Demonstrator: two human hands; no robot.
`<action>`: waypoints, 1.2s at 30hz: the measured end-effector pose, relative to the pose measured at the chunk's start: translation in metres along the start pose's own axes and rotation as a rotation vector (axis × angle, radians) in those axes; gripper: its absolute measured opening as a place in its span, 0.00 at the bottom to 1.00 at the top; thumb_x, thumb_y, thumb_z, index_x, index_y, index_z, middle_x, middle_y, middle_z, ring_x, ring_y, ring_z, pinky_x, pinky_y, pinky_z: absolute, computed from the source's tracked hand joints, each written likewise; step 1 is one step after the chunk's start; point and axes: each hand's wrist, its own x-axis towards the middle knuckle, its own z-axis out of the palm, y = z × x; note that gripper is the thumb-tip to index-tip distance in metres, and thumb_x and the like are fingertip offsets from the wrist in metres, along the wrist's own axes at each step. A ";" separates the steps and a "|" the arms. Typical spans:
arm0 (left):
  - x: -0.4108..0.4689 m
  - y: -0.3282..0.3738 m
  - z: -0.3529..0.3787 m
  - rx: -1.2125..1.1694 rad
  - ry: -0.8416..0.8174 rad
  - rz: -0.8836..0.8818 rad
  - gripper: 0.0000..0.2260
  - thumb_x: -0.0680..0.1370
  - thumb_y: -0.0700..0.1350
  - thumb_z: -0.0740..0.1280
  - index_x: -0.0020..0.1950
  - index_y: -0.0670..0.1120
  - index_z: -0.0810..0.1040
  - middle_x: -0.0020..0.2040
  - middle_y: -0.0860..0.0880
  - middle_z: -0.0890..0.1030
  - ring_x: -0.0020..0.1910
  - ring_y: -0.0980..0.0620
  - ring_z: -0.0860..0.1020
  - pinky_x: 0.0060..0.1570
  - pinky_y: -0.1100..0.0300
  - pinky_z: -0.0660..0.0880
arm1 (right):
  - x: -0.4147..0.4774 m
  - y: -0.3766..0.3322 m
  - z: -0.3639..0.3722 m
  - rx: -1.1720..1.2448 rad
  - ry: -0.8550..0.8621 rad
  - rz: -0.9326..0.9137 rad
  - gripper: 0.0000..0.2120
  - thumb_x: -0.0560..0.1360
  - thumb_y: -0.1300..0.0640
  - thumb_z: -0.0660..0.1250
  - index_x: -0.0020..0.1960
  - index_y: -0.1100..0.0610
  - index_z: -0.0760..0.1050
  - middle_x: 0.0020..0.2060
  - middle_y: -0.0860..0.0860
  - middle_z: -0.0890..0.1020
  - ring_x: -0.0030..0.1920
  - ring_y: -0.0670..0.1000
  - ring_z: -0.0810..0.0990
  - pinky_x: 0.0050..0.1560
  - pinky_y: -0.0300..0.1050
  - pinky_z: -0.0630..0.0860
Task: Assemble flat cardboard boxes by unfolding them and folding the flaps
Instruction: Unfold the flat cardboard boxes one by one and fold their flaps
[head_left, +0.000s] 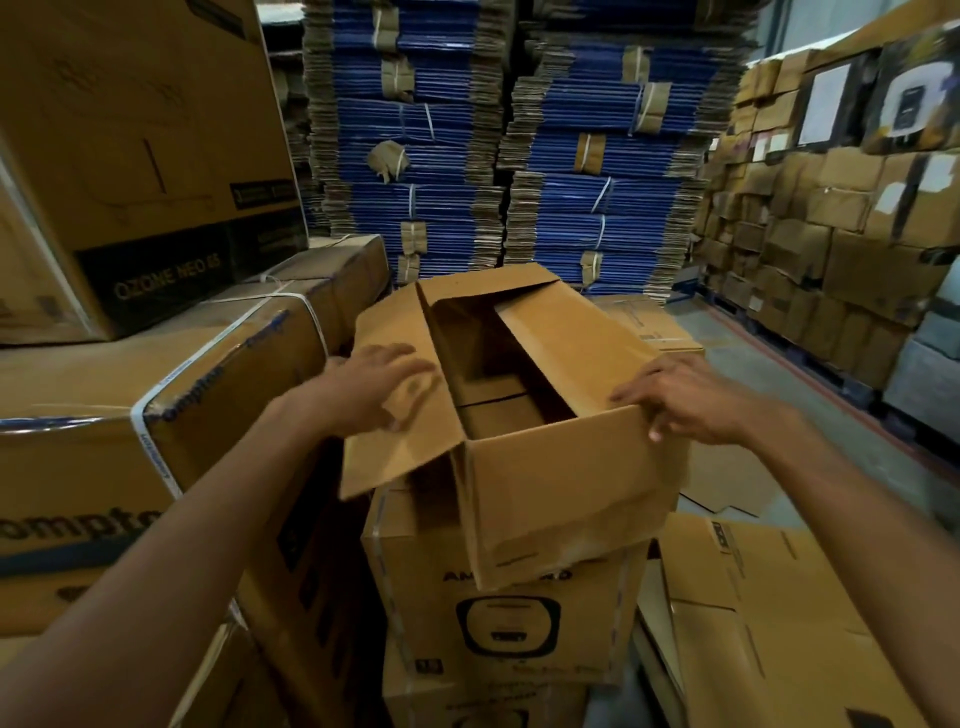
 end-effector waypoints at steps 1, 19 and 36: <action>0.005 0.006 0.007 -0.003 -0.026 0.098 0.43 0.74 0.47 0.75 0.80 0.66 0.53 0.83 0.56 0.48 0.82 0.47 0.48 0.76 0.33 0.55 | -0.001 0.007 -0.004 -0.029 0.001 0.029 0.29 0.76 0.60 0.70 0.72 0.38 0.71 0.71 0.40 0.73 0.73 0.48 0.64 0.75 0.57 0.56; 0.078 0.048 0.045 -0.294 0.129 0.194 0.28 0.79 0.56 0.68 0.78 0.58 0.63 0.75 0.53 0.67 0.76 0.48 0.63 0.77 0.41 0.58 | -0.030 -0.073 -0.007 0.052 0.162 0.165 0.16 0.77 0.51 0.72 0.63 0.50 0.75 0.53 0.52 0.82 0.49 0.53 0.82 0.45 0.47 0.77; 0.041 0.124 0.043 -0.194 0.276 0.126 0.17 0.81 0.61 0.63 0.53 0.47 0.75 0.48 0.48 0.80 0.45 0.49 0.79 0.48 0.50 0.79 | 0.012 -0.097 0.023 0.175 0.345 0.137 0.20 0.75 0.47 0.73 0.64 0.50 0.72 0.57 0.49 0.80 0.60 0.52 0.77 0.68 0.54 0.67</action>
